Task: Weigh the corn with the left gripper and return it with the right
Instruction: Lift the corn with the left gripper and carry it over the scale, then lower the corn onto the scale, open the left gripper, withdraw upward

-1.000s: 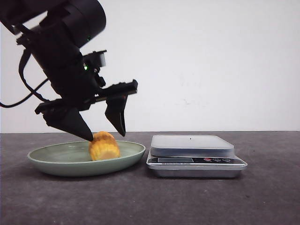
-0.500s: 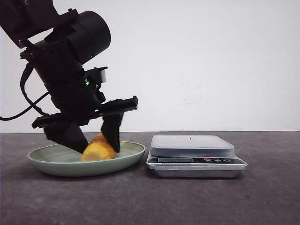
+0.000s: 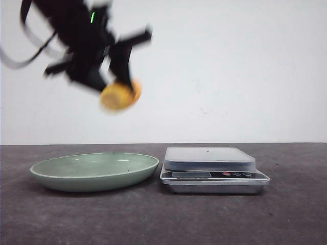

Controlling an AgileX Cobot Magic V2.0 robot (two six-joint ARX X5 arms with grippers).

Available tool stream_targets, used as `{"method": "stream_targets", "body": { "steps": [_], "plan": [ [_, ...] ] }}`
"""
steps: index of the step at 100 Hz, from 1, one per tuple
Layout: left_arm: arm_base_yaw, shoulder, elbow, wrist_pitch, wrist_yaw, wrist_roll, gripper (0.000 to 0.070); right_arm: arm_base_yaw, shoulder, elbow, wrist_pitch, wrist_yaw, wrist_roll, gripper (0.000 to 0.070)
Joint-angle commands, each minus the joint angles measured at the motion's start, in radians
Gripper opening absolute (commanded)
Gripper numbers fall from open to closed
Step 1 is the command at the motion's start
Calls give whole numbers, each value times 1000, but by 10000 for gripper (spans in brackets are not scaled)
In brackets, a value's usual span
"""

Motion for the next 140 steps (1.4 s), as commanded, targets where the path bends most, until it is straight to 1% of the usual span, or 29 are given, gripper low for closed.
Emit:
{"method": "stream_targets", "body": {
  "steps": [1, 10, 24, 32, 38, 62, 88, 90, 93, 102, 106, 109, 125, 130, 136, 140],
  "plan": [
    [-46, 26, 65, -11, 5, 46, 4, 4, 2, 18, 10, -2, -11, 511],
    [-90, 62, 143, -6, -3, 40, 4, 4, 2, 18, 9, -2, -6, 511],
    [-140, 183, 282, -26, -7, 31, 5, 4, 2, 18, 10, -2, -5, 511],
    [-159, 266, 351, -51, -30, 12, 4, 4, 2, 18, 6, -2, -3, 511],
    [-166, 326, 391, -59, -32, -13, 4, 4, 2, 18, 3, -2, -3, 511],
    [-177, 469, 419, -60, -32, -78, 4, 4, -13, 18, -5, -1, -3, 511],
    [-196, 541, 419, -58, -32, -81, 7, 4, -25, 18, -13, -1, -3, 511],
    [-196, 543, 419, -59, -32, -81, 22, 4, -25, 18, -14, -1, -3, 512],
    [-196, 547, 419, -59, -32, -81, 64, 4, -26, 18, -20, -1, -4, 511],
    [-196, 556, 419, -67, -32, -82, 260, 4, -30, 18, -29, -1, -4, 512],
    [-197, 558, 419, -68, -32, -81, 299, 4, -30, 18, -29, -1, -4, 512],
    [-198, 558, 419, -68, -32, -82, 314, 4, -30, 18, -28, -1, -4, 512],
    [-206, 558, 419, -55, -32, -77, 319, 4, -30, 18, -29, -1, -4, 512],
    [-206, 558, 419, -55, -32, -77, 332, 4, -30, 18, -29, -1, -4, 512],
    [-206, 558, 419, -58, -32, -71, 369, 4, -30, 18, -30, -1, -4, 512],
    [-206, 558, 419, -58, -33, -69, 370, 4, -30, 18, -31, -1, -4, 512]
  ]
}}
